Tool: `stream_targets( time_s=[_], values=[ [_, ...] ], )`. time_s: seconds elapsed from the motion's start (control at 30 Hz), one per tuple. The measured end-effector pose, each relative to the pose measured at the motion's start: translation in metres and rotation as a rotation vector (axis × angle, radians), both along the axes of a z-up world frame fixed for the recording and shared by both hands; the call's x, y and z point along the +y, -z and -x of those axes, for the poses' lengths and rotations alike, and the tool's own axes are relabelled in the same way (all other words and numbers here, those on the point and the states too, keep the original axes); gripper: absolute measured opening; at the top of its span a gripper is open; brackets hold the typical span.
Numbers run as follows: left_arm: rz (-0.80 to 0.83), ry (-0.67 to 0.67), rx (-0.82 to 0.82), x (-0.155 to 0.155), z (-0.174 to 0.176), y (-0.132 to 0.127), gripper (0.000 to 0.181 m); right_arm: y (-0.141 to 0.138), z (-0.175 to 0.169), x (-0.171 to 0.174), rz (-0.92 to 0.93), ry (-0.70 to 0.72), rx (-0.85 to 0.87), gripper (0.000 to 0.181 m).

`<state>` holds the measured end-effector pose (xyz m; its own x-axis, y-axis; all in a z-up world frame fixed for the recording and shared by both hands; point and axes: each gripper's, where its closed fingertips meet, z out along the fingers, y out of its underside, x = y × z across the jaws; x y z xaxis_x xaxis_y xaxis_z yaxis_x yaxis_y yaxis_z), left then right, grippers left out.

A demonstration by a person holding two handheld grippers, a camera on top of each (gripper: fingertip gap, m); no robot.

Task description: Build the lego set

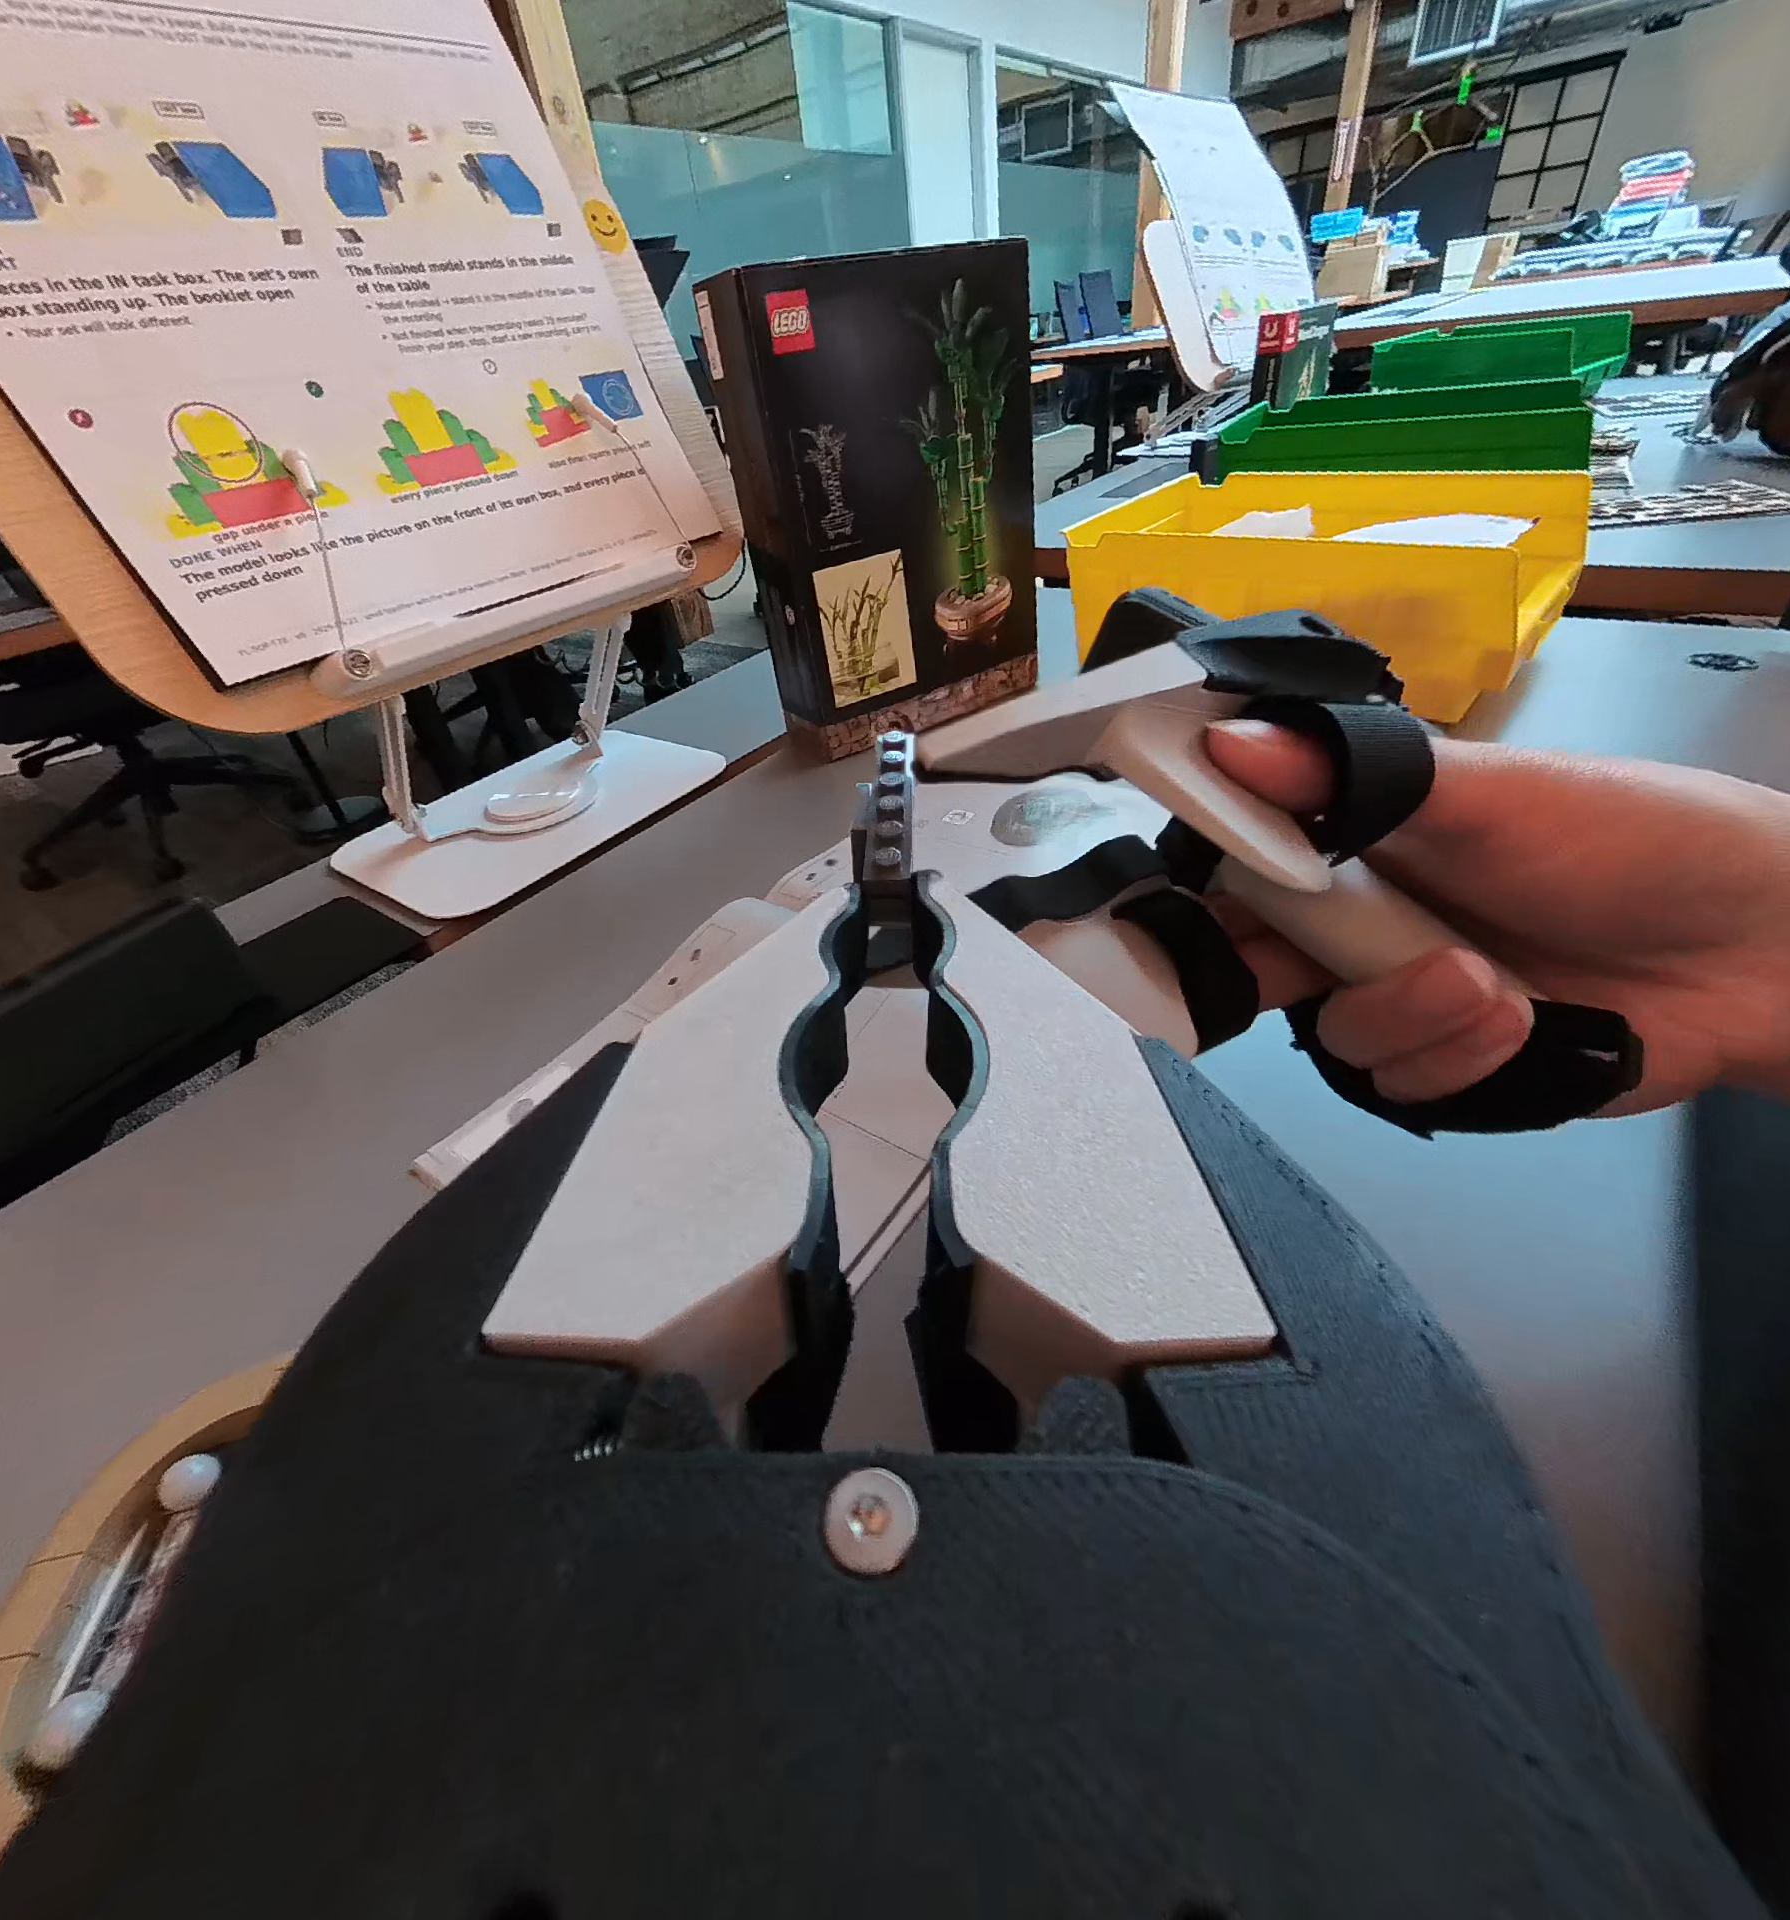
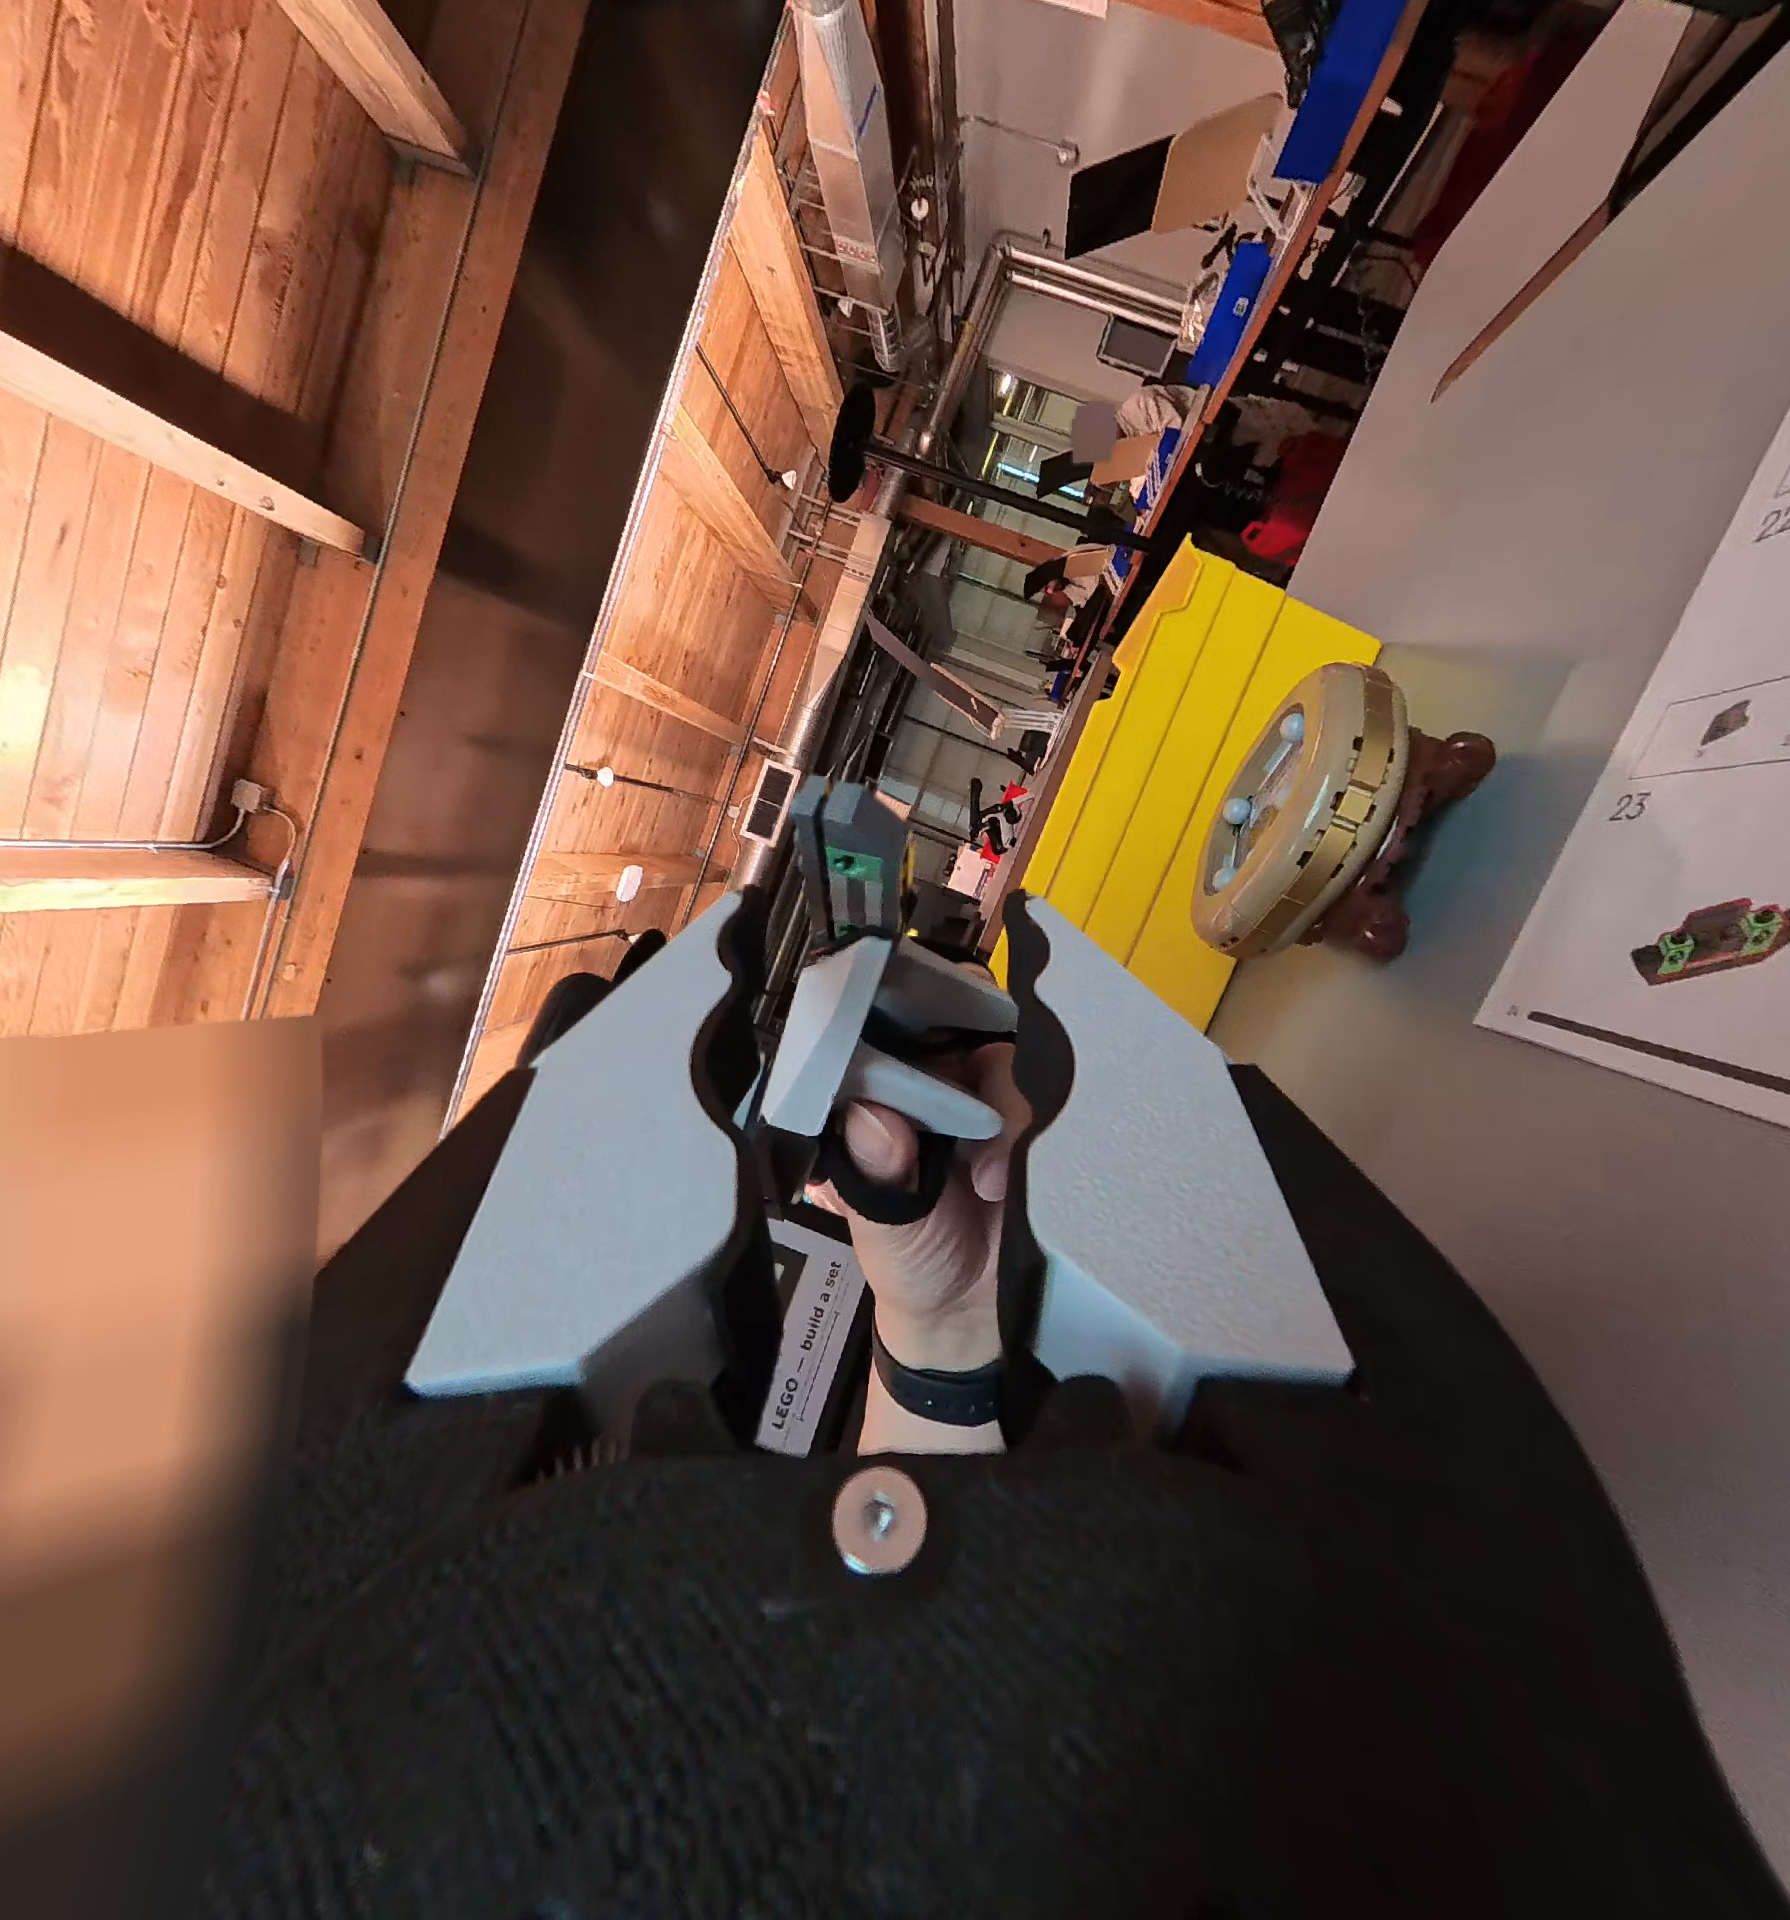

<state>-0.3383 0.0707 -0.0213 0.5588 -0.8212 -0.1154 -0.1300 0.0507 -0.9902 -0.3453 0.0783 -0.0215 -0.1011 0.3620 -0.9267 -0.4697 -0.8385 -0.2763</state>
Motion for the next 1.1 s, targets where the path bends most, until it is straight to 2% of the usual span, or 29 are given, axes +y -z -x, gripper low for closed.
stream_targets(
  time_s=[0.33, 0.57, 1.1],
  values=[
    [-0.021, -0.022, 0.033, 0.0021, 0.0004, 0.0026, 0.006, -0.0017, 0.0003, 0.0044, 0.006, 0.024, 0.015, 0.034],
    [-0.048, -0.026, 0.056, 0.0005, -0.0014, 0.0031, 0.006, -0.0050, -0.0015, 0.0033, -0.011, 0.033, 0.037, 0.018],
    [-0.181, -0.072, 0.153, -0.0020, -0.0047, 0.0034, 0.006, -0.0077, -0.0044, -0.0012, -0.083, 0.056, 0.060, 0.017]
  ],
)
